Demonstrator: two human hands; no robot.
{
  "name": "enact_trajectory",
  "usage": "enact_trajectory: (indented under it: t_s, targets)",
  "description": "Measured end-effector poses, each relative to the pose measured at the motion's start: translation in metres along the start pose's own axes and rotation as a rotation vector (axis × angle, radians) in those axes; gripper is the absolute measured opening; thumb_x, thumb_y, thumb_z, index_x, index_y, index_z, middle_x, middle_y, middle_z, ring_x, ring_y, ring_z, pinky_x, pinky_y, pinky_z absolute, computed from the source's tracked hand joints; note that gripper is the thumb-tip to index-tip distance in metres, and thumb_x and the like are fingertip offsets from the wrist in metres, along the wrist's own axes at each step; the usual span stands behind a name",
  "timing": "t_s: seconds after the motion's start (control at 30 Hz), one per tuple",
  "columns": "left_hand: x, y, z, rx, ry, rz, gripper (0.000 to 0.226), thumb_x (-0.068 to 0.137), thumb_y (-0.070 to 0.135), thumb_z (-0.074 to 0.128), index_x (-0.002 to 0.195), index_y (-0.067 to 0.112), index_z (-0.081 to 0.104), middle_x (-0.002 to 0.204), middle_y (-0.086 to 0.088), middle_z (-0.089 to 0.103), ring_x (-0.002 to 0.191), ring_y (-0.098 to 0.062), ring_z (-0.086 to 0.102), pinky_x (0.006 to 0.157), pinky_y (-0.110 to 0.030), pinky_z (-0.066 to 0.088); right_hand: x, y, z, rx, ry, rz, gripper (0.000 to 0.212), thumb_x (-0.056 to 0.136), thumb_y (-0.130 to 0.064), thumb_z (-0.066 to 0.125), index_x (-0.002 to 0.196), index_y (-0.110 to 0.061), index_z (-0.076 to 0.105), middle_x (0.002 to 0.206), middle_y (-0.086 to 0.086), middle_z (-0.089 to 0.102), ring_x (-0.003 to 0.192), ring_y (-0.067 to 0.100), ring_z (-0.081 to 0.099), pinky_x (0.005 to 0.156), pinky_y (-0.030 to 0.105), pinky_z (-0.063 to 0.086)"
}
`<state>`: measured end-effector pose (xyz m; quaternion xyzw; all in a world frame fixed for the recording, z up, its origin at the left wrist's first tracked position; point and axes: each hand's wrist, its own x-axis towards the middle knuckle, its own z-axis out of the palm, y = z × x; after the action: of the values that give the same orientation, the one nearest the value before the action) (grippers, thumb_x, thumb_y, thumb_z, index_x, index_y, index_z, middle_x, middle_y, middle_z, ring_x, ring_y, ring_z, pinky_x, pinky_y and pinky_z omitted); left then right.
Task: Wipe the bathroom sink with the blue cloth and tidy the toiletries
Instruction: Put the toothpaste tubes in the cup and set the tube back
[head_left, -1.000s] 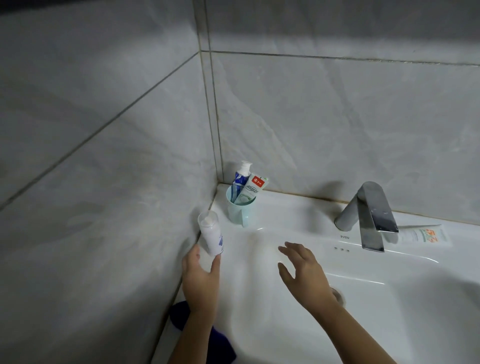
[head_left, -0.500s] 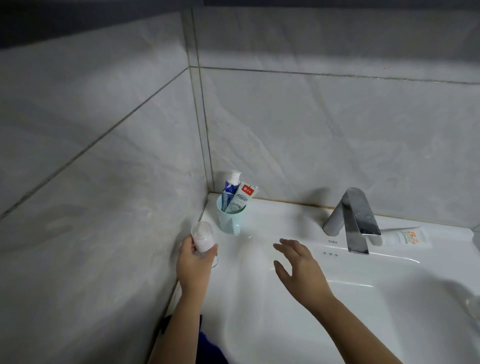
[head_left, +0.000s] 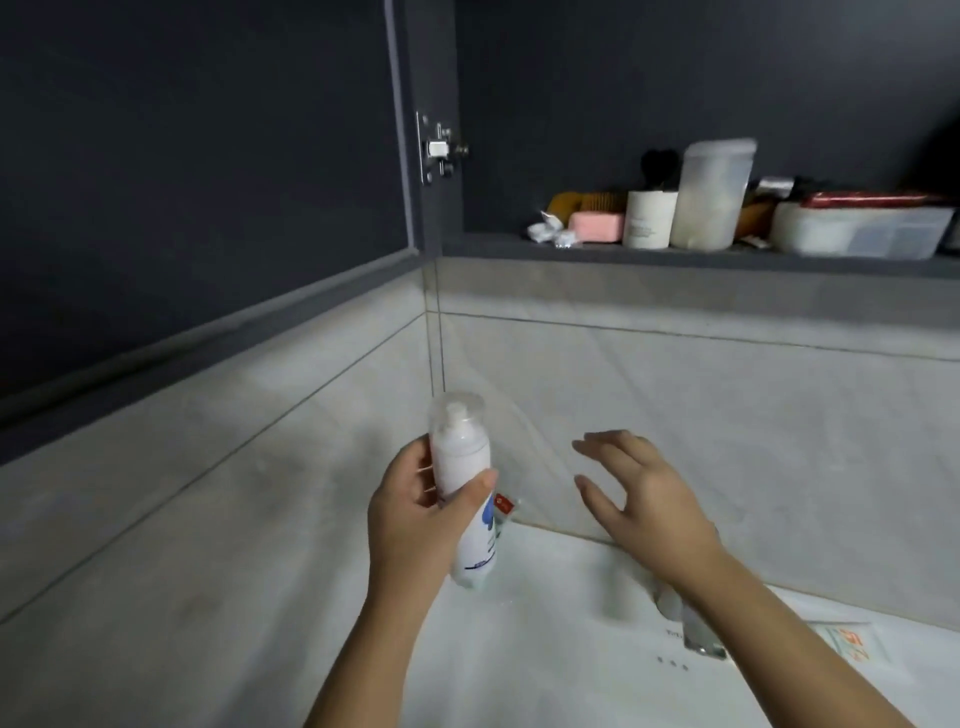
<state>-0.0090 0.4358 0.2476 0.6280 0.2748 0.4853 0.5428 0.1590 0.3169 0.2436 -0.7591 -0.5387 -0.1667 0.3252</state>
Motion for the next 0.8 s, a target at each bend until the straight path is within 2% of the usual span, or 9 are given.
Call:
enact_trajectory:
  t_s: [0.1, 0.2, 0.3, 0.43, 0.6, 0.8]
  targets:
    - [0.015, 0.038, 0.016, -0.062, -0.002, 0.087, 0.033, 0.069, 0.004, 0.077, 0.086, 0.027, 0.062, 0.078, 0.010, 0.071, 0.070, -0.009, 0.068, 0.060, -0.022, 0.051, 0.025, 0.002, -0.030, -0.030, 0.042, -0.084, 0.040, 0.083, -0.036, 0.044, 0.106, -0.011, 0.066, 0.103, 0.005, 0.064, 0.093, 0.025, 0.062, 0.080, 0.025, 0.046]
    - [0.038, 0.073, 0.032, -0.176, -0.011, 0.146, 0.035, 0.072, 0.000, 0.073, 0.091, 0.025, 0.058, 0.087, 0.010, 0.070, 0.076, -0.003, 0.067, 0.062, -0.016, 0.049, 0.051, 0.005, -0.059, -0.072, 0.097, -0.126, 0.035, 0.083, -0.033, 0.050, 0.106, -0.011, 0.066, 0.103, 0.004, 0.064, 0.094, 0.024, 0.062, 0.079, 0.026, 0.046]
    - [0.064, 0.102, 0.044, -0.211, -0.071, 0.189, 0.032, 0.076, 0.002, 0.070, 0.095, 0.023, 0.055, 0.098, 0.003, 0.067, 0.083, -0.004, 0.066, 0.067, -0.018, 0.050, 0.077, 0.007, -0.084, -0.084, 0.140, -0.147, 0.029, 0.085, -0.022, 0.061, 0.112, -0.012, 0.063, 0.108, 0.004, 0.061, 0.100, 0.024, 0.059, 0.080, 0.027, 0.043]
    - [0.100, 0.132, 0.060, -0.199, -0.096, 0.239, 0.028, 0.079, 0.005, 0.069, 0.094, 0.024, 0.054, 0.098, 0.003, 0.066, 0.084, -0.008, 0.065, 0.068, -0.024, 0.050, 0.107, 0.008, -0.110, -0.083, 0.133, -0.145, 0.035, 0.089, -0.025, 0.056, 0.123, -0.017, 0.056, 0.119, -0.001, 0.054, 0.110, 0.016, 0.049, 0.085, 0.022, 0.038]
    - [0.149, 0.160, 0.076, -0.155, -0.093, 0.292, 0.019, 0.083, 0.003, 0.064, 0.090, 0.019, 0.056, 0.093, -0.001, 0.066, 0.081, -0.014, 0.064, 0.064, -0.024, 0.053, 0.141, 0.007, -0.129, -0.081, 0.124, -0.176, 0.032, 0.089, -0.024, 0.055, 0.120, -0.016, 0.057, 0.116, -0.003, 0.053, 0.103, 0.012, 0.050, 0.082, 0.020, 0.042]
    - [0.200, 0.170, 0.096, -0.011, 0.002, 0.336, 0.016, 0.083, 0.007, 0.066, 0.092, 0.015, 0.056, 0.088, 0.002, 0.062, 0.077, -0.010, 0.061, 0.065, -0.022, 0.050, 0.182, 0.009, -0.132, -0.040, 0.157, -0.167, 0.027, 0.087, -0.021, 0.056, 0.112, -0.014, 0.061, 0.108, 0.002, 0.055, 0.098, 0.019, 0.053, 0.079, 0.031, 0.045]
